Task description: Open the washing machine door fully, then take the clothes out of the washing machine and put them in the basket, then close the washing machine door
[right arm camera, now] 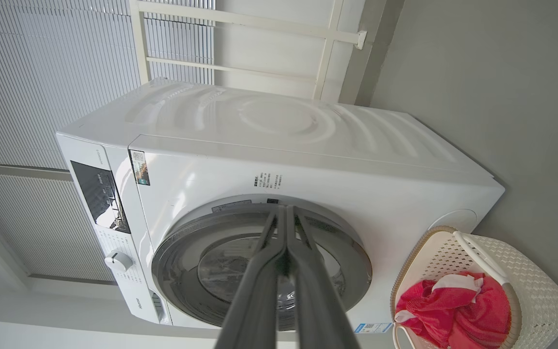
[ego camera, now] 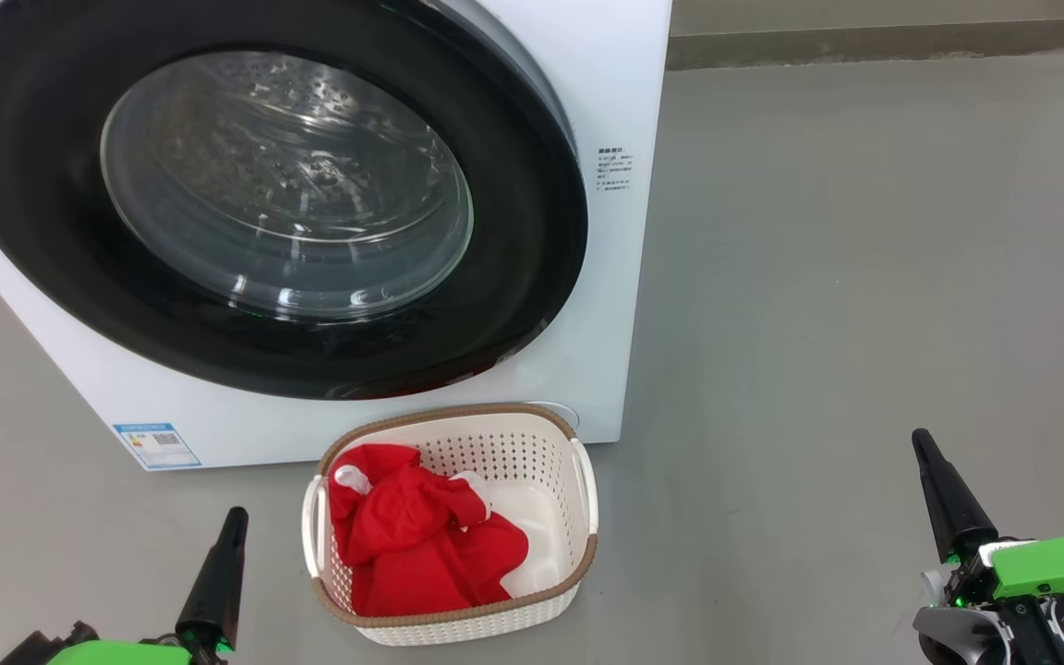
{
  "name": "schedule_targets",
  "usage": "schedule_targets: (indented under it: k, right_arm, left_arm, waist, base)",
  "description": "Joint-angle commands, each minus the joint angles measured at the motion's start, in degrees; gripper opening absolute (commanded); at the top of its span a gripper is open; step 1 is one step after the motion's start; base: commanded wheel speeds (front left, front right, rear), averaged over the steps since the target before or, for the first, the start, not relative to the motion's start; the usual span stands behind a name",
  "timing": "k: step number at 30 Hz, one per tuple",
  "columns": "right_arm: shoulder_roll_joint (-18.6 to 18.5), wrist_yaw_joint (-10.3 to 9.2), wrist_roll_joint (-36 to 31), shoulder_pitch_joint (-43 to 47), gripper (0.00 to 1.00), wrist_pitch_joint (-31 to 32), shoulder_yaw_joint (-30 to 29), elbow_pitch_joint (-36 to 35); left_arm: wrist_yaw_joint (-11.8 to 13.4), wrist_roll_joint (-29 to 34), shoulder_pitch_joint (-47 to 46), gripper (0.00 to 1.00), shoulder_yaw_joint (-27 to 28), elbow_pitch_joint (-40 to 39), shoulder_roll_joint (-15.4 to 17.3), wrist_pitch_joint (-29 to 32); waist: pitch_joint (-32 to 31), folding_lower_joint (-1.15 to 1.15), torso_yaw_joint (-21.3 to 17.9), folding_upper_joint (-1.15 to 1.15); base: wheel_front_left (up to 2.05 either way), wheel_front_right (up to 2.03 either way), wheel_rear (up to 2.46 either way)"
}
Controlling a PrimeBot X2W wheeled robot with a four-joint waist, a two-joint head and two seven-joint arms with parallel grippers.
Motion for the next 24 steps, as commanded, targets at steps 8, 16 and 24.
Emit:
schedule_targets:
  k: [8,16,24]
  right_arm:
    - [-0.3,-0.03,0.1,-2.3,0.0,0.3,0.7,-1.7]
    - [-0.3,-0.03,0.1,-2.3,0.0,0.3,0.7,-1.7]
    - [-0.3,-0.03,0.1,-2.3,0.0,0.4,0.7,-1.7]
  left_arm:
    - [-0.4,0.5,-2.2,0.0,2.2,-1.1,0.7,0.4]
    - [-0.4,0.6,-2.3,0.0,2.2,-1.1,0.6,0.5]
    - [-0.4,0.6,-2.3,0.0,2.3,-1.1,0.5,0.5]
  waist:
    - [0.0,0.0,0.0,0.0]
    - [0.0,0.0,0.0,0.0]
    - [0.0,0.0,0.0,0.0]
  base:
    - [0.0,0.0,0.0]
    - [0.0,0.0,0.0]
    - [0.0,0.0,0.0]
